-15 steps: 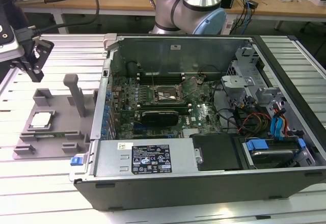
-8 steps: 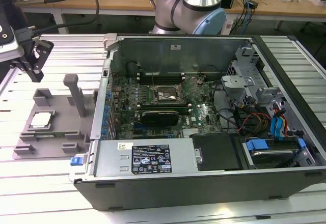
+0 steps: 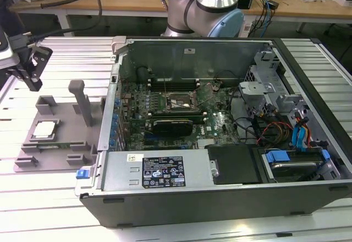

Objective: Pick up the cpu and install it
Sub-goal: 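Pick up the cpu and move it towards the insertion slot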

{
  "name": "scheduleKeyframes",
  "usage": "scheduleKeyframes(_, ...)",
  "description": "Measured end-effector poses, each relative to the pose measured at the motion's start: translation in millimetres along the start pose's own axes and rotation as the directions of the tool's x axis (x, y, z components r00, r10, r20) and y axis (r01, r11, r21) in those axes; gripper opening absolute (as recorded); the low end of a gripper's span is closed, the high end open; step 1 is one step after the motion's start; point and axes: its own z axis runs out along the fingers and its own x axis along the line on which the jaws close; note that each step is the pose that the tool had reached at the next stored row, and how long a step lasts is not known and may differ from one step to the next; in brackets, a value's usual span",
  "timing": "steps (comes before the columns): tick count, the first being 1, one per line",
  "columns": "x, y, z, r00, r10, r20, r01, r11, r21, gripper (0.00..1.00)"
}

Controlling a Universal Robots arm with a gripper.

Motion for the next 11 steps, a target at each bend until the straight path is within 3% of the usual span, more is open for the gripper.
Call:
scheduleKeyframes(4, 8.4, -0.9, 6.0, 1.0000, 0.000, 0.0000, 0.000, 1.0000, 0.0000, 0.11)
scheduleKeyframes(7, 17.5, -2.0, 14.3, 1.0000, 0.000, 0.0000, 0.000, 1.0000, 0.0000, 0.11)
scheduleKeyframes(11, 21.0, -2.7, 24.2, 1.0000, 0.000, -0.0001, 0.000, 1.0000, 0.0000, 0.11)
